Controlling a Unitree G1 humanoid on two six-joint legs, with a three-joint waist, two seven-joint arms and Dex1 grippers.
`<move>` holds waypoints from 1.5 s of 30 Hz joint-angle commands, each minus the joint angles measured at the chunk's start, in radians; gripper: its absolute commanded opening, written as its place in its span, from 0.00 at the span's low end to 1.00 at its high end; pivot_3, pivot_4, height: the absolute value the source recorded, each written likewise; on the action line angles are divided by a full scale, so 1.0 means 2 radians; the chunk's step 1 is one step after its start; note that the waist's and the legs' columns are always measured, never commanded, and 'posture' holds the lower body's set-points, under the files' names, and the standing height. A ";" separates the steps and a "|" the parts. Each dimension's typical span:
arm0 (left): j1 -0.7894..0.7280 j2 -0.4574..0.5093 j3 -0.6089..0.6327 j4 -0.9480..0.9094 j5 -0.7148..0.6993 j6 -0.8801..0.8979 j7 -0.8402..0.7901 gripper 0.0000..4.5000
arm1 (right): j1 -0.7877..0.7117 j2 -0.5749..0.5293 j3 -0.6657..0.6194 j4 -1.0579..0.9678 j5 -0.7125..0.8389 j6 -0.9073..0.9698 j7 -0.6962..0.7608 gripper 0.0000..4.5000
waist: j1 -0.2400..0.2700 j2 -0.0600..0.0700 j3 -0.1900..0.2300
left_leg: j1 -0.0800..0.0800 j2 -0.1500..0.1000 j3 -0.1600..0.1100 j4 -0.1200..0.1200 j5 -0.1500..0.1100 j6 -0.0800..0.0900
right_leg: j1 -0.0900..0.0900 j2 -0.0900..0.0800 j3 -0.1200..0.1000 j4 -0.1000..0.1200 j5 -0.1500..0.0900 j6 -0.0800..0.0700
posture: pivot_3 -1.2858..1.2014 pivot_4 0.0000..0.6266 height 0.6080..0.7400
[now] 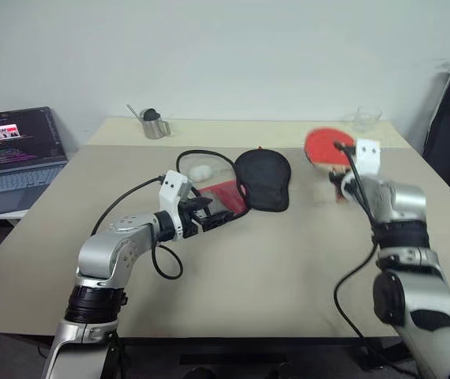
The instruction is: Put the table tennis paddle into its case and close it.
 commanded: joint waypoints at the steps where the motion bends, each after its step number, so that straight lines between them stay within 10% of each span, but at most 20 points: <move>1: -0.001 -0.002 0.003 -0.030 -0.004 -0.008 0.005 1.00 | -0.037 0.011 -0.004 0.044 0.003 -0.046 -0.007 0.24 | 0.001 0.000 0.000 | 0.000 0.000 0.000 0.000 0.000 0.000 | 0.000 0.000 0.000 0.000 0.000 0.000 | 0.52 0.24 1.00; 15: 0.047 -0.007 0.024 -0.105 -0.022 0.029 0.050 1.00 | -0.125 0.129 0.005 0.284 -0.001 -0.231 -0.017 0.24 | 0.003 0.000 0.000 | -0.001 -0.001 0.000 -0.005 0.000 -0.001 | 0.000 -0.001 -0.001 -0.005 0.001 -0.002 | 0.52 0.24 1.00; 45: 0.072 -0.003 0.031 -0.158 -0.044 0.059 0.091 1.00 | -0.100 0.159 0.006 0.341 -0.013 -0.283 -0.037 0.24 | 0.001 0.000 0.000 | -0.001 0.000 -0.001 -0.005 0.000 -0.001 | 0.001 -0.001 -0.001 -0.005 0.002 -0.002 | 0.52 0.24 1.00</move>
